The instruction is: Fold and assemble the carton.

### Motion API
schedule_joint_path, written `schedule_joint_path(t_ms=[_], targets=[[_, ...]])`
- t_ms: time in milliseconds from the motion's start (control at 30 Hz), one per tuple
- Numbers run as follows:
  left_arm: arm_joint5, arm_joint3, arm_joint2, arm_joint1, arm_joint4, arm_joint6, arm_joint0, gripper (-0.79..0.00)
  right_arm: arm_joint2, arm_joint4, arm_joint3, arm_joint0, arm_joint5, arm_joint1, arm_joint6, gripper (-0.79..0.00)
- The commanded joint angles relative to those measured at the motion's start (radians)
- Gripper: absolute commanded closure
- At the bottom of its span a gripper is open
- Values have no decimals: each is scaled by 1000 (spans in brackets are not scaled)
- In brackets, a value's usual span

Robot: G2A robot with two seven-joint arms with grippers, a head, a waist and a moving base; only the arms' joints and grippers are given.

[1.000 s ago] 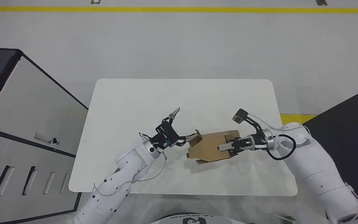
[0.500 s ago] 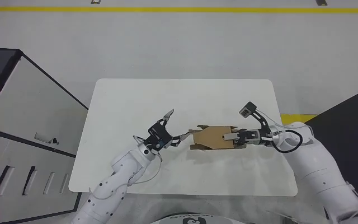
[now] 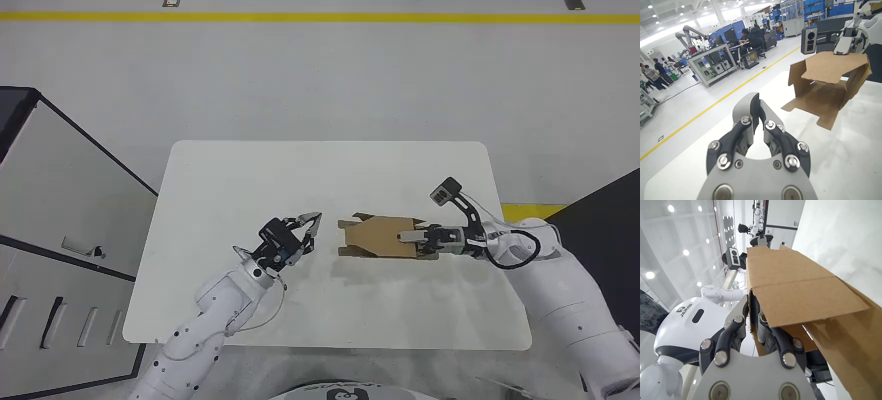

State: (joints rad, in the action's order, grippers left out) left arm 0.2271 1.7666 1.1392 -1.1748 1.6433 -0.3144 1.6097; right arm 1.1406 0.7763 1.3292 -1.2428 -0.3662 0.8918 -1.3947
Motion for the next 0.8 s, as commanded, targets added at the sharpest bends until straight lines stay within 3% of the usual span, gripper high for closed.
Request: schedule_joint_path(t_ms=[0, 367, 767], targets=[[22, 8, 1, 2, -8, 10, 6, 0, 9, 19, 5, -7, 2, 0, -8, 0], [80, 38, -22, 4, 5, 46, 2, 0, 22, 61, -12, -5, 8, 12, 32, 0], [90, 53, -45, 5, 22, 44, -1, 0, -9, 35, -37, 18, 101, 28, 49, 0]])
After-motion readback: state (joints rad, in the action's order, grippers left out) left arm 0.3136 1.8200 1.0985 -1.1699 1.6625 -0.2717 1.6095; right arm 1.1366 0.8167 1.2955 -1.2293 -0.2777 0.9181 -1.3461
